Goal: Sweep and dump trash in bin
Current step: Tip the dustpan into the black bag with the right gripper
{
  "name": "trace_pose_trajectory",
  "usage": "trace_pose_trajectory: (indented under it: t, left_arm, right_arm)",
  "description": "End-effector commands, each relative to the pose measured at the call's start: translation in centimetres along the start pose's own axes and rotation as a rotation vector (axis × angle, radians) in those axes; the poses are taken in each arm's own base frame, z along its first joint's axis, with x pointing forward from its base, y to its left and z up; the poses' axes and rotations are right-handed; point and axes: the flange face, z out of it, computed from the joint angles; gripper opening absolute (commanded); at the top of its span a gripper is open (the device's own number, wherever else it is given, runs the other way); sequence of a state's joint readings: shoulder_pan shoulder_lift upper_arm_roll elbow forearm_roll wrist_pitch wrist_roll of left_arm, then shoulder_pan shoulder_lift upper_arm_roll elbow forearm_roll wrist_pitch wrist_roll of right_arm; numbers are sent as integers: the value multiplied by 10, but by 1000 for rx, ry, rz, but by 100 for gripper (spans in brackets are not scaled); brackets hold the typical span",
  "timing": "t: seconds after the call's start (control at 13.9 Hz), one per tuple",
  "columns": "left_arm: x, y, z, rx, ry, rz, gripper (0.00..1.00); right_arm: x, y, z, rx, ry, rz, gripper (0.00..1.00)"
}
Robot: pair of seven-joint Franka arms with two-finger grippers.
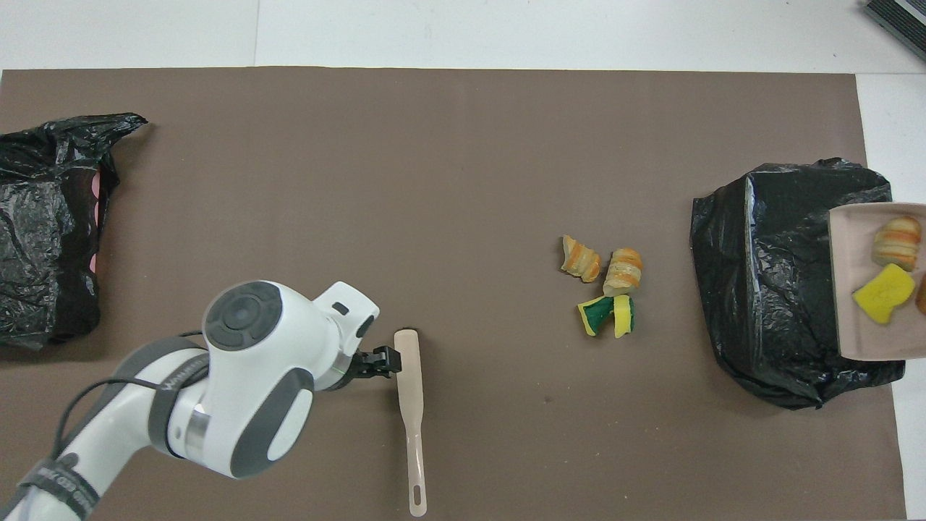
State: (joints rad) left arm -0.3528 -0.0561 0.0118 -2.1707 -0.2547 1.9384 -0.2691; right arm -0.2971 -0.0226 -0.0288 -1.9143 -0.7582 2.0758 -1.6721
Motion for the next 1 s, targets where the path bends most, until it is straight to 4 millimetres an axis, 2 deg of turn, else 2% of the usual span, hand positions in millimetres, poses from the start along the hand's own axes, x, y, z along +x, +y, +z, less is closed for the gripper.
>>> trace_pose_trajectory:
  t: [0.0,0.22,0.36,0.5,0.57,0.72,0.93]
  left_arm:
    - [22,-47,-57,-3,16,48,100]
    - [37,-101,-104,-5,55,92,100]
    - [40,-130,-132,53,81,113,100]
    - [43,-135,-163,63,99,99,100]
    - [44,-141,-186,60,110,84,100]
    - [44,-145,-222,131,150,72,100]
    - [44,-144,-240,156,188,64,100]
  right_arm:
    - [12,1,-7,-12,-70,-55,0]
    - [30,5,-7,-2,-127,-99,0]
    - [38,11,-19,-12,-186,-148,0]
    - [48,14,-30,18,-220,-179,0]
    - [49,15,-35,29,-236,-186,0]
    - [35,12,-52,14,-255,-177,0]
    - [19,-4,-83,27,-270,-163,0]
